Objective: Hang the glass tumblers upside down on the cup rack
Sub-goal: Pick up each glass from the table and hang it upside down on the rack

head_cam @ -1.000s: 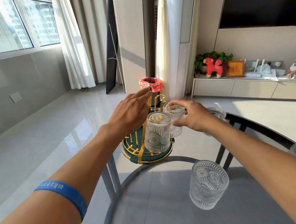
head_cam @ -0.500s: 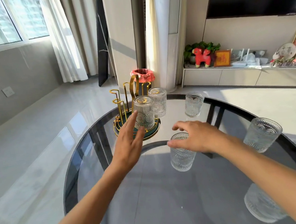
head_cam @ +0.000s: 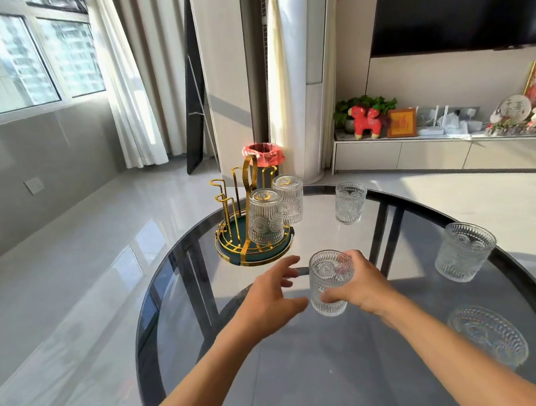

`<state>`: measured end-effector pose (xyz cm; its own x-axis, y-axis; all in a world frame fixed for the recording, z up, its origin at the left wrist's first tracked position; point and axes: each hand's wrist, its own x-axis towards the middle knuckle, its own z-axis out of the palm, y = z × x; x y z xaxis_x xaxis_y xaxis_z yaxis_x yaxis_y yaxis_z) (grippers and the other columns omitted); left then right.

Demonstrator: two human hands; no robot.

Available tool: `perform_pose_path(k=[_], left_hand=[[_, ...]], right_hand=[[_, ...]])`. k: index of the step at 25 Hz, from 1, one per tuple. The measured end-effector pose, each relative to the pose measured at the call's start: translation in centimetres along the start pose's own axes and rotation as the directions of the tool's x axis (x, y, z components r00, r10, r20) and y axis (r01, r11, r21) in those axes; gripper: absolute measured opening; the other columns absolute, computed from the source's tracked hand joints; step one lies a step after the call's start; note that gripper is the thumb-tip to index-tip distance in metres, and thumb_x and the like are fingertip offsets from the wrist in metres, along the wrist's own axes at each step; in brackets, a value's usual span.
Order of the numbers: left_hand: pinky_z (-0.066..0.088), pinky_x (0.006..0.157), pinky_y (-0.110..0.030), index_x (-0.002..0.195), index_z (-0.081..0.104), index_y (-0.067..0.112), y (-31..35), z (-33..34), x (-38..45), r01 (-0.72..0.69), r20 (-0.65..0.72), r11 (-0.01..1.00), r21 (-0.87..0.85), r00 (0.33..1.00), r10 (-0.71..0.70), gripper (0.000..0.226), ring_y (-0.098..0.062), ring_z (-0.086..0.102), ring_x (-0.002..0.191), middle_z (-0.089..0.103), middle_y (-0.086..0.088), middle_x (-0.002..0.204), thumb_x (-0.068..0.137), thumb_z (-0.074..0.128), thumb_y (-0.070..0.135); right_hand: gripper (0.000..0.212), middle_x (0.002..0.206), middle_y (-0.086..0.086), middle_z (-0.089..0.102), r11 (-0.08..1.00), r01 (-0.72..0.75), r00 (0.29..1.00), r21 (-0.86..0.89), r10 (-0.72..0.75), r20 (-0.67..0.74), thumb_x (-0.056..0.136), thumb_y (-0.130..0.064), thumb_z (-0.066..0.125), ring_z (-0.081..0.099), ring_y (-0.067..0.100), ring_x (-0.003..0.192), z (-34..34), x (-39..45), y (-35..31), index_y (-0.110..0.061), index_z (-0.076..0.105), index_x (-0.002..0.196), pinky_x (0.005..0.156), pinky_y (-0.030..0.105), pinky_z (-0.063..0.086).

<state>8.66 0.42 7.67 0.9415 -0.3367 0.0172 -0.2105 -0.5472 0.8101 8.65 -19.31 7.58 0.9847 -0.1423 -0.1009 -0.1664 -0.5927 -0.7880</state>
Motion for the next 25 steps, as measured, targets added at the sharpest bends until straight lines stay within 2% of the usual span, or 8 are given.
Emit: perform_pose_path(k=[2,5,8,10,13,16,21,25], left_hand=[[0.050,0.093,-0.029,0.149,0.029,0.035,0.1,0.8,0.2,-0.026,0.044,0.999,0.042,0.999,0.024,0.093,-0.011,0.055,0.114,0.056,0.008,0.132,0.072,0.082,0.031],[0.052,0.093,-0.029,0.147,0.029,0.039,0.5,1.2,0.4,-0.075,-0.037,0.996,-0.039,0.997,0.074,0.103,-0.005,0.059,0.110,0.057,0.013,0.125,0.061,0.085,0.042],[0.056,0.086,-0.027,0.141,0.039,0.037,1.1,0.9,0.3,-0.133,-0.148,0.974,-0.183,0.983,0.107,0.101,-0.002,0.063,0.103,0.065,0.017,0.114,0.054,0.089,0.041],[0.057,0.078,-0.022,0.129,0.049,0.037,1.4,0.3,0.1,-0.176,-0.222,0.946,-0.272,0.968,0.117,0.089,0.000,0.065,0.100,0.070,0.017,0.107,0.052,0.093,0.040],[0.053,0.076,-0.015,0.119,0.054,0.035,2.4,-1.0,0.1,-0.238,-0.337,0.888,-0.393,0.936,0.102,0.082,-0.002,0.065,0.102,0.070,0.013,0.108,0.048,0.095,0.035],[0.054,0.085,-0.024,0.121,0.051,0.033,3.8,-1.7,0.4,-0.303,-0.358,0.867,-0.397,0.920,0.158,0.082,-0.007,0.066,0.107,0.068,0.010,0.113,0.051,0.094,0.029],[0.053,0.096,-0.032,0.124,0.046,0.036,4.2,-1.8,0.8,-0.366,-0.354,0.879,-0.306,0.901,0.251,0.084,-0.008,0.062,0.114,0.064,0.012,0.118,0.056,0.093,0.022],[0.046,0.098,-0.020,0.131,0.041,0.036,4.5,-2.6,1.3,-0.418,-0.335,0.893,-0.168,0.876,0.347,0.088,-0.004,0.057,0.119,0.060,0.022,0.122,0.059,0.091,0.029]], right_hand=[[0.085,0.108,0.001,0.065,0.998,0.009,1.000,0.064,-0.008,-0.019,0.042,-0.031,0.091,0.061,0.019,0.098,0.4,-0.4,-0.4,-0.018,0.051,0.115,0.085,0.034,0.050],[0.074,0.098,-0.004,0.071,0.960,0.055,0.998,0.273,-0.057,-0.003,0.042,-0.029,0.088,0.067,0.015,0.094,0.6,-1.4,-1.3,-0.022,0.058,0.109,0.081,0.031,0.054],[0.061,0.091,-0.010,0.076,0.881,0.166,0.975,0.443,-0.213,0.058,0.049,-0.023,0.089,0.071,0.007,0.085,0.0,-2.4,-2.5,-0.029,0.063,0.105,0.066,0.015,0.052],[0.058,0.102,-0.007,0.076,0.808,0.197,0.954,0.556,-0.289,0.082,0.062,-0.028,0.087,0.071,0.010,0.091,-0.5,-2.6,-3.1,-0.029,0.062,0.115,0.070,0.017,0.052],[0.055,0.115,0.010,0.070,0.662,-0.092,0.986,0.744,-0.046,0.163,0.079,-0.053,0.065,0.066,0.026,0.096,-1.4,-2.4,-2.6,-0.022,0.058,0.125,0.077,0.037,0.048],[0.060,0.099,0.018,0.069,0.555,-0.416,0.884,0.721,0.062,0.463,0.086,-0.064,0.048,0.065,0.035,0.087,-1.2,-2.9,-2.7,-0.015,0.061,0.117,0.075,0.044,0.049],[0.060,0.093,0.018,0.068,0.389,-0.462,0.876,0.797,0.061,0.478,0.080,-0.064,0.057,0.069,0.039,0.085,-0.9,-2.8,-4.9,-0.014,0.066,0.111,0.072,0.044,0.055],[0.058,0.076,0.020,0.069,0.329,-0.447,0.893,0.832,0.119,0.433,0.073,-0.059,0.067,0.068,0.033,0.057,-0.9,-1.2,-6.8,-0.011,0.060,0.105,0.054,0.039,0.057]])
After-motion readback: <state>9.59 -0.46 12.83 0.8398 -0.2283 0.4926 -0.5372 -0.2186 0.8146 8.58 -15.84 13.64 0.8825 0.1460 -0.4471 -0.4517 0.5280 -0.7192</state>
